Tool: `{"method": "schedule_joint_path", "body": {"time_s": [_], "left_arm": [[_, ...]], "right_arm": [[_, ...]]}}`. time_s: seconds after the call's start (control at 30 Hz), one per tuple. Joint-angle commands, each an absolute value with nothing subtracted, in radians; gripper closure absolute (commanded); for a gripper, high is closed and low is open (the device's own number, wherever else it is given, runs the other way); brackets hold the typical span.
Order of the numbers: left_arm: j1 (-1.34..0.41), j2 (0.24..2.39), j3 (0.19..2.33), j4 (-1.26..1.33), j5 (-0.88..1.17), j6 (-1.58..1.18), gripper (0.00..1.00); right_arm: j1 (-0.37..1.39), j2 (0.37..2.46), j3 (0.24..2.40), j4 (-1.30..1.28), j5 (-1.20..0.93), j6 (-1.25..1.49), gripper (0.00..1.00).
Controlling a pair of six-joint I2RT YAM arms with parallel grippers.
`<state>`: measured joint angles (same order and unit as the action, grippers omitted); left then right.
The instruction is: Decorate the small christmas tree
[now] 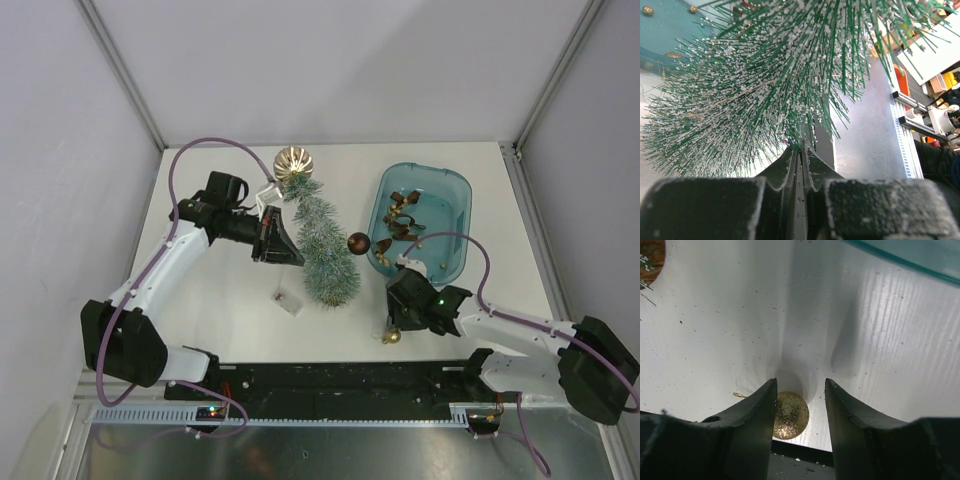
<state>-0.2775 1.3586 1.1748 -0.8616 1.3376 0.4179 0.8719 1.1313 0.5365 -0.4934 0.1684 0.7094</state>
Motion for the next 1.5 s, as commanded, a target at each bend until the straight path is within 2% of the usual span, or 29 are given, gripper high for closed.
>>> {"method": "schedule_joint_path", "body": {"time_s": [0.0, 0.2, 0.33, 0.43, 0.57, 0.7, 0.83, 1.0, 1.17, 1.47], "left_arm": [[-0.281, 1.325, 1.214, -0.854, 1.355, 0.404, 0.90], [-0.282, 1.325, 1.216, -0.854, 1.355, 0.402, 0.90], [-0.282, 1.327, 1.216, -0.854, 1.356, 0.402, 0.90], [-0.282, 1.327, 1.218, -0.854, 1.353, 0.401, 0.90], [-0.282, 1.321, 1.219, -0.853, 1.351, 0.400, 0.90], [-0.282, 1.319, 1.218, -0.853, 1.349, 0.400, 0.90], [-0.283, 1.323, 1.221, -0.854, 1.359, 0.402, 0.89], [-0.283, 1.320, 1.225, -0.854, 1.360, 0.401, 0.90], [-0.282, 1.311, 1.223, -0.854, 1.355, 0.398, 0.90], [-0.282, 1.308, 1.223, -0.853, 1.355, 0.395, 0.90]], "right_arm": [[0.861, 1.060, 0.534, -0.564, 0.235, 0.755, 0.50], [0.827, 0.931, 0.536, -0.582, 0.205, 0.707, 0.38], [0.822, 0.888, 0.550, -0.532, 0.109, 0.629, 0.33], [0.824, 0.935, 0.559, -0.514, 0.012, 0.584, 0.32], [0.837, 1.049, 0.613, -0.595, -0.019, 0.621, 0.35], [0.898, 1.032, 0.628, -0.623, 0.016, 0.668, 0.37], [0.924, 1.028, 0.633, -0.629, 0.050, 0.688, 0.33], [0.923, 1.131, 0.633, -0.589, 0.061, 0.735, 0.33], [0.927, 1.200, 0.633, -0.572, 0.098, 0.772, 0.39], [0.919, 1.186, 0.614, -0.555, 0.143, 0.807, 0.51]]}}
